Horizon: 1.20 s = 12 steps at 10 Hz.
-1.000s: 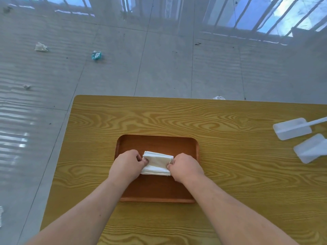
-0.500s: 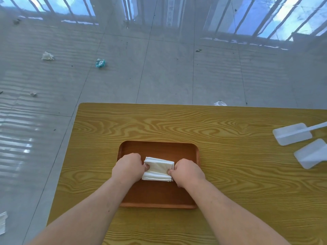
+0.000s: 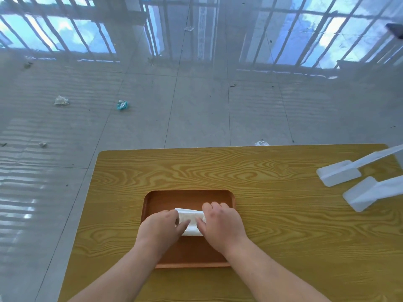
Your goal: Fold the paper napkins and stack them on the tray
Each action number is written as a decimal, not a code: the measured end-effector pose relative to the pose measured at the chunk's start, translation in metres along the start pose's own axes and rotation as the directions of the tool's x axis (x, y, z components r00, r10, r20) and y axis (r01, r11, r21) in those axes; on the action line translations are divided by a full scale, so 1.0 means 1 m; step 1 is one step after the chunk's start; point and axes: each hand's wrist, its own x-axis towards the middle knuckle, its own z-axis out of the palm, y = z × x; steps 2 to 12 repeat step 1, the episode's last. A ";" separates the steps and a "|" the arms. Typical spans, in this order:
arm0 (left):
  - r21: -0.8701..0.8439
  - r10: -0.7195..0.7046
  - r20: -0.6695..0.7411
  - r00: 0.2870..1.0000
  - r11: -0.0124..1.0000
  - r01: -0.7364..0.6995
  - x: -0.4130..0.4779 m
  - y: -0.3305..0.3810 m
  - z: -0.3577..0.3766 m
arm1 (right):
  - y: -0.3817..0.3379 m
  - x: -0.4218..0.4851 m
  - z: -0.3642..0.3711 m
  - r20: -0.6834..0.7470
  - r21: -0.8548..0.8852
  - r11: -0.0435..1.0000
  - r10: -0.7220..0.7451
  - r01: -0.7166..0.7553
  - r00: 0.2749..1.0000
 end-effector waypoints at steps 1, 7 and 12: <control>-0.073 0.027 -0.086 0.996 0.997 -0.034 -0.004 0.004 -0.011 | 0.003 -0.005 -0.010 0.011 0.012 1.000 0.023 -0.024 1.000; -0.073 0.027 -0.086 0.996 0.997 -0.034 -0.004 0.004 -0.011 | 0.003 -0.005 -0.010 0.011 0.012 1.000 0.023 -0.024 1.000; -0.073 0.027 -0.086 0.996 0.997 -0.034 -0.004 0.004 -0.011 | 0.003 -0.005 -0.010 0.011 0.012 1.000 0.023 -0.024 1.000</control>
